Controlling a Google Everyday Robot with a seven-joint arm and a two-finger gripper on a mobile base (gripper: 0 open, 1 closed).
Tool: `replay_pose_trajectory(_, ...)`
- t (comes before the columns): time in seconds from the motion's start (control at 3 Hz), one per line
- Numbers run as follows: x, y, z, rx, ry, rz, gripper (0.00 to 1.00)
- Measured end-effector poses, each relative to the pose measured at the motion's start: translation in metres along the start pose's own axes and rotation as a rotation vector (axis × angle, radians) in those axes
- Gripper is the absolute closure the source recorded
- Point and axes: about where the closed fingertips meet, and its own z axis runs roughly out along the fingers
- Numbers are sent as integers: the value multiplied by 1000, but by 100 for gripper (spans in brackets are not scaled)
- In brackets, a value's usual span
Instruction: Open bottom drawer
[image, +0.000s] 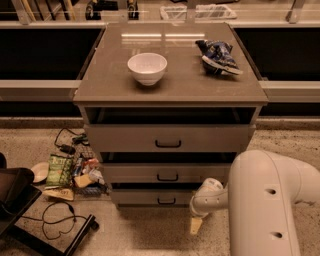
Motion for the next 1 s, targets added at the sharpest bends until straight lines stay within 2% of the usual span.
replay_pose_trajectory(1.0,-4,-51,52,92,-7,42,0)
